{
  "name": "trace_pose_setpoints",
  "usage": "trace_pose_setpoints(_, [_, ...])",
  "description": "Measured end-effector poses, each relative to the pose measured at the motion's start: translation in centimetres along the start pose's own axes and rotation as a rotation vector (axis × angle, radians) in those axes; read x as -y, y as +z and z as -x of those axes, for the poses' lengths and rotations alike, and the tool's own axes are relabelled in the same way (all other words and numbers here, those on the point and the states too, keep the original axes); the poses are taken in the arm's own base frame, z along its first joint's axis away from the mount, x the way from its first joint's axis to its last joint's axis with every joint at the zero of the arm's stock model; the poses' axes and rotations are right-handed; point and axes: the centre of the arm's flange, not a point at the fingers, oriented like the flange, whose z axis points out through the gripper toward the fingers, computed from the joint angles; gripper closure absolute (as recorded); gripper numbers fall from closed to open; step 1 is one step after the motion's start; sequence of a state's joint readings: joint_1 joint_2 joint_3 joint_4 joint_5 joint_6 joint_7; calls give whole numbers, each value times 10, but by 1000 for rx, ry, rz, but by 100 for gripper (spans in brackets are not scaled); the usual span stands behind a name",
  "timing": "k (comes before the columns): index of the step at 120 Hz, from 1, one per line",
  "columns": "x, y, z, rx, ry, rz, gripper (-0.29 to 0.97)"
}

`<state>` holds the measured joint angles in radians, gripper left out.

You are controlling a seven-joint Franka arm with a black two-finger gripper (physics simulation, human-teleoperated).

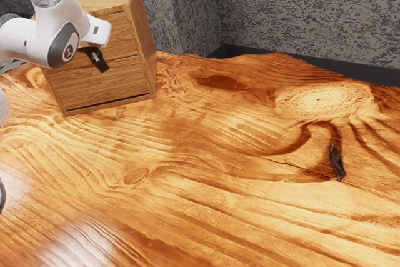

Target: Pull the drawer handle with one arm to open the drawer

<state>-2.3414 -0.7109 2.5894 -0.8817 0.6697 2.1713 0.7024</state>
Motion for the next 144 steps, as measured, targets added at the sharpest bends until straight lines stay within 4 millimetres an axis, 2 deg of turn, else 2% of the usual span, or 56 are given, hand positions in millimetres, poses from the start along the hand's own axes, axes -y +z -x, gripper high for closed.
trace_pose_setpoints(17, [8,2,-2,-88,76,-61,1])
trace_pose_setpoints(36, [40,4,39,-89,109,-118,-2])
trace_pose_setpoints(54, [56,0,54,-98,151,-159,1])
trace_pose_setpoints(69, [57,12,57,-126,183,-160,2])
trace_pose_setpoints(99, [56,22,54,-178,251,-172,2])
trace_pose_setpoints(144, [50,28,50,-205,316,-154,4])
